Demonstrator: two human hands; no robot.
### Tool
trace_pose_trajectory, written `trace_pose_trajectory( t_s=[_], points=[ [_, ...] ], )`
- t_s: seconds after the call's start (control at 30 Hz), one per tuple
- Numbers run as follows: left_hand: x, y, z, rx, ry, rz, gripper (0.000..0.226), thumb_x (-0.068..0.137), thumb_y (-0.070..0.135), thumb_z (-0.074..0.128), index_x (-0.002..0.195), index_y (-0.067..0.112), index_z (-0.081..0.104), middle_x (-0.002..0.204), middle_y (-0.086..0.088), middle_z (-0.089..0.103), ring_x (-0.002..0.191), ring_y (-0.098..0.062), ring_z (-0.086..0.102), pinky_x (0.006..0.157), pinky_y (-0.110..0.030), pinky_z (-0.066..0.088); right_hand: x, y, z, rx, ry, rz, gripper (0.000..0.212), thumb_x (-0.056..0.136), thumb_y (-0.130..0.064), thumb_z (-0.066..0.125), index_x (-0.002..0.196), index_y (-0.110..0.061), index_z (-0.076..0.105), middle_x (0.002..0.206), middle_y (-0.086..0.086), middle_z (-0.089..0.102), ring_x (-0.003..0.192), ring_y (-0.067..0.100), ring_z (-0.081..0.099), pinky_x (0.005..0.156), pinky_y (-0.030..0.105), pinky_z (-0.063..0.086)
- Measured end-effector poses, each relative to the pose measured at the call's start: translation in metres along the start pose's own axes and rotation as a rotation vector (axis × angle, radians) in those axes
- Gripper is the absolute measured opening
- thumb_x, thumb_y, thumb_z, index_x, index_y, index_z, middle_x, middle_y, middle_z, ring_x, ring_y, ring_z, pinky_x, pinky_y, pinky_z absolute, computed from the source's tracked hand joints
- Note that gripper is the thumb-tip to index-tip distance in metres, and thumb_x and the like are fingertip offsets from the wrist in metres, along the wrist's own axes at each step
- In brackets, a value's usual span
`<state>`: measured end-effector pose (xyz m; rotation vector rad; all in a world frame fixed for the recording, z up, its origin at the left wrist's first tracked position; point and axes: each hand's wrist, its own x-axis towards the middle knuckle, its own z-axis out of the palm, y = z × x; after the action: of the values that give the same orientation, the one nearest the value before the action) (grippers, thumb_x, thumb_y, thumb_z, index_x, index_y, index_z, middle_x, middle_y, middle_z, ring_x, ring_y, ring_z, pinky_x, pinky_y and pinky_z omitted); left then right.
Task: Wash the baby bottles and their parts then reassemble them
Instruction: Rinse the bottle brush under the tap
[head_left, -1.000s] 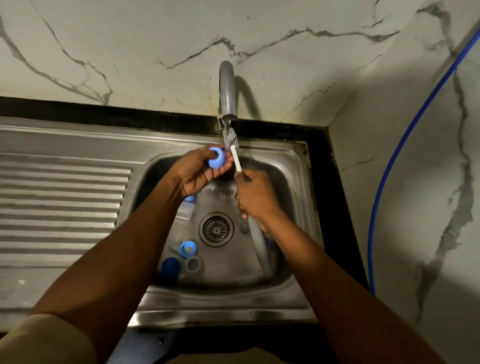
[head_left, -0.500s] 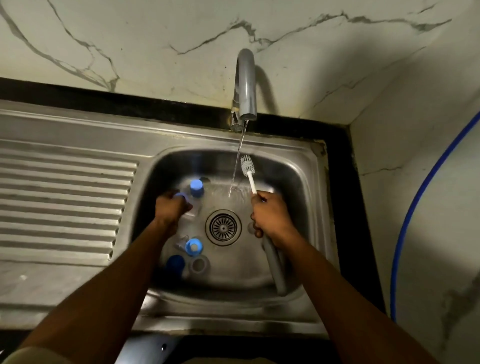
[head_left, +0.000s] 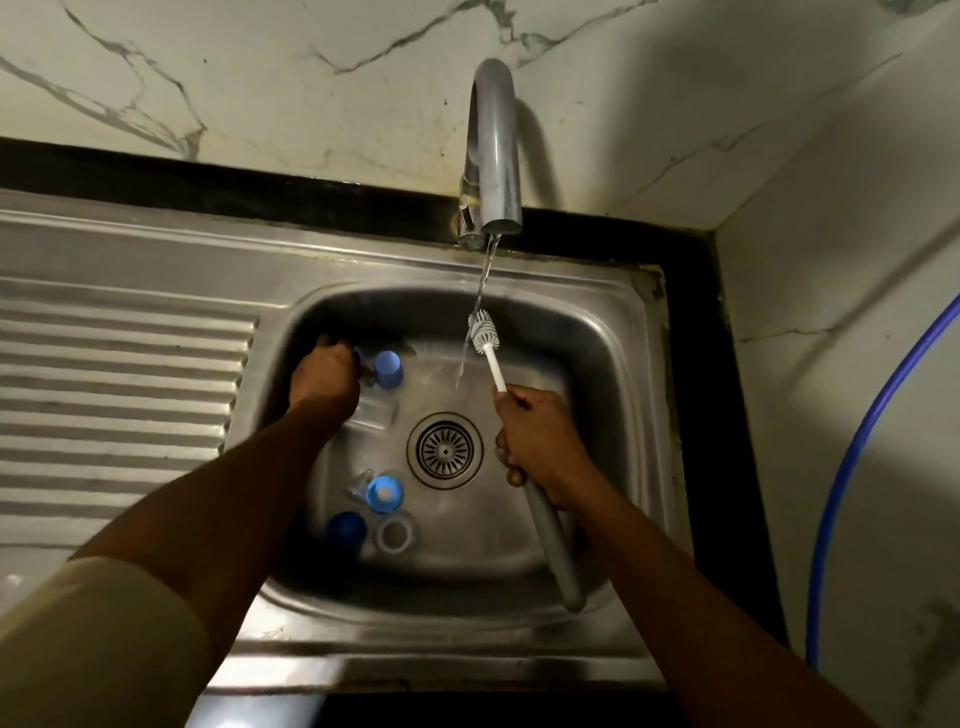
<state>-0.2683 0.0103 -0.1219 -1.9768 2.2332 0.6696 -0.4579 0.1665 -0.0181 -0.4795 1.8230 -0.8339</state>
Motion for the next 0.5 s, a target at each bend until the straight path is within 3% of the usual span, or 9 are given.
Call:
trace_pose_trajectory(
  t_s=[0.17, 0.3, 0.5],
  points=[
    [-0.006, 0.008, -0.001, 0.089, 0.021, 0.008, 0.036, 0.093, 0.009, 0.058, 0.129, 0.003, 0.057, 0.133, -0.025, 0.051, 0.115, -0.046, 0.058, 0.096, -0.049, 0.048, 0.000, 0.002, 0.004, -0.019, -0.031, 0.035, 0.024, 0.105, -0.029, 0.046, 0.119, -0.016, 0.061, 0.059, 0.001, 0.048, 0.036, 0.005, 0.041, 0.037, 0.020, 0.036],
    [-0.011, 0.017, 0.001, 0.138, 0.049, 0.033, 0.041, 0.094, 0.005, 0.055, 0.135, 0.006, 0.052, 0.139, -0.022, 0.044, 0.107, -0.045, 0.062, 0.087, -0.050, 0.051, -0.002, 0.003, 0.004, 0.004, -0.033, 0.055, 0.023, 0.104, -0.030, 0.046, 0.116, -0.017, 0.061, 0.059, 0.001, 0.047, 0.037, 0.005, 0.040, 0.037, 0.021, 0.036],
    [-0.010, 0.036, 0.010, 0.113, 0.016, 0.176, 0.048, 0.099, 0.026, 0.054, 0.145, 0.013, 0.044, 0.140, -0.016, 0.048, 0.110, -0.039, 0.061, 0.087, -0.045, 0.049, -0.005, 0.005, 0.000, 0.036, -0.038, 0.081, 0.022, 0.105, -0.030, 0.047, 0.118, -0.018, 0.060, 0.062, 0.001, 0.048, 0.039, 0.006, 0.040, 0.037, 0.021, 0.037]
  ],
)
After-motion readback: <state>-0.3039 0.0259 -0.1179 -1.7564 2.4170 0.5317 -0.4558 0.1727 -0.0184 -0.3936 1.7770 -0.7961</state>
